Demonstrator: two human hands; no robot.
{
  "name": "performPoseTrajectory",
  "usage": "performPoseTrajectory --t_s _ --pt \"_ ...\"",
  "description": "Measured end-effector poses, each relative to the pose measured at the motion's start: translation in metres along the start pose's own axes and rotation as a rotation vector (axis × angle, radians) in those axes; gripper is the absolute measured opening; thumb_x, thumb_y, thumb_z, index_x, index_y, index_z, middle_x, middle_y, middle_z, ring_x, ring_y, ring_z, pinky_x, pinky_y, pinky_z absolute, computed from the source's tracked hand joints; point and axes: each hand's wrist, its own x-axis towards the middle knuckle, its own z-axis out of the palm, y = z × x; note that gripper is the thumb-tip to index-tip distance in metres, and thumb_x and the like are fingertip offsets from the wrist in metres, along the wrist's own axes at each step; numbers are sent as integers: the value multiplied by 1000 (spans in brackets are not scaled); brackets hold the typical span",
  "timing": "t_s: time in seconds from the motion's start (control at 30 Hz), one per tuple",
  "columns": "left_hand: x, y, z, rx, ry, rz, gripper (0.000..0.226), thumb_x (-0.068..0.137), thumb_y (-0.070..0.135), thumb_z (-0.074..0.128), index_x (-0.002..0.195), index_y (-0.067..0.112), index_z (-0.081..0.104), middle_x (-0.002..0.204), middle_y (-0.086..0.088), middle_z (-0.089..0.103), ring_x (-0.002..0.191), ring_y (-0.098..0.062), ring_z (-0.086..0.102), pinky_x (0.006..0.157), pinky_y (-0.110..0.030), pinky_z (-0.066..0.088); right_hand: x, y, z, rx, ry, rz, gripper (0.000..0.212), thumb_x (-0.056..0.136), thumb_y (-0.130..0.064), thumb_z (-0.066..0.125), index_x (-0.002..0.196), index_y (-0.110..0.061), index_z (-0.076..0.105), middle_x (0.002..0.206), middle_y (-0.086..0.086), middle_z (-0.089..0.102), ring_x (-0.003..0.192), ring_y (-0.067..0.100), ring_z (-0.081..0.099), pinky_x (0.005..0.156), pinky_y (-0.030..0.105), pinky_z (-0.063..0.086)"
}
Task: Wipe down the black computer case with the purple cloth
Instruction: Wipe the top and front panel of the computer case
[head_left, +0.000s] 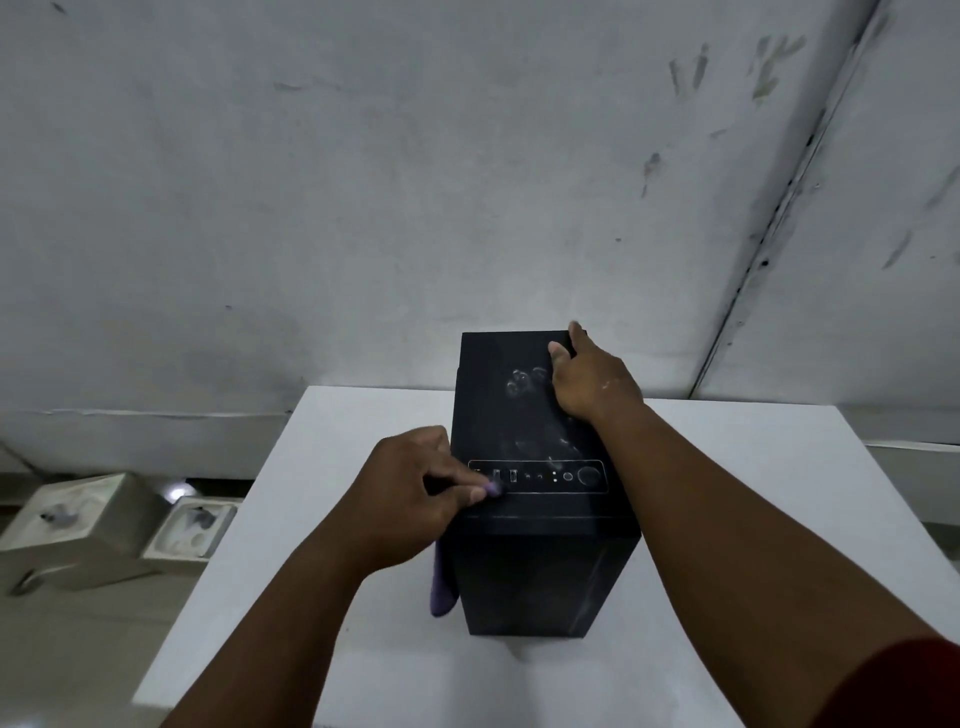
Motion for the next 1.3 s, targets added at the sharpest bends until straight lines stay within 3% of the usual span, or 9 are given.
performPoseTrajectory --t_s 0.13,0.27,0.5,0.63,0.77,0.87,1.0,1.2,1.3 --pt "-7 -1 -2 -12 34 -15 24 89 29 80 97 52 79 75 14 54 83 -2 55 66 -11 42 1 -2 0 -10 -16 7 61 109 -52 25 165 -31 10 158 11 45 143 36 43 111 46 38" --pt "8 5 7 82 178 -108 19 94 30 74 107 42 80 78 12 54 77 -5 54 65 -6 38 -4 2 1 -14 -69 -2 77 103 -66 30 165 -33 0 157 21 42 143 40 42 115 48 36" --pt "-9 9 2 11 -14 -45 21 90 32 79 99 51 79 80 16 57 85 -6 56 66 -12 42 -18 10 -4 57 -116 -47 95 94 -76 44 165 -35 -3 158 16 37 143 36 42 116 44 35" --pt "-16 4 -2 -32 6 -19 34 87 27 81 93 61 75 83 16 58 88 -7 57 65 -13 44 -18 11 -3 98 -127 -51 95 94 -75 46 165 -35 -3 158 16 37 144 35 42 116 43 35" --pt "2 9 6 104 141 -69 29 92 28 76 94 57 75 78 13 56 82 -3 55 62 -8 39 -18 11 -3 112 -125 -44 95 93 -75 47 164 -36 -3 159 15 35 143 35 42 116 43 35" --pt "5 16 7 92 74 -62 18 91 26 77 100 41 82 78 19 56 82 -2 55 65 -7 38 -18 12 -3 120 -119 -41 95 93 -75 47 164 -37 -3 161 15 33 145 35 41 117 43 34" --pt "-10 20 -1 -21 -102 13 26 87 23 82 93 48 81 83 30 57 88 1 56 67 -9 43 -18 13 -2 134 -117 -35 96 92 -75 49 164 -38 -2 160 14 34 144 34 42 116 43 35" --pt "5 16 3 145 60 -61 19 92 30 76 103 44 80 79 16 55 82 -3 54 65 -8 37 -17 13 -1 145 -107 -34 96 91 -75 50 164 -37 1 158 15 37 142 34 44 113 43 37" --pt "5 20 7 83 17 -23 18 90 26 79 101 41 82 77 18 55 85 0 56 66 -7 40 -17 13 -1 151 -106 -32 96 91 -75 50 164 -38 1 158 15 37 142 34 43 114 43 37"
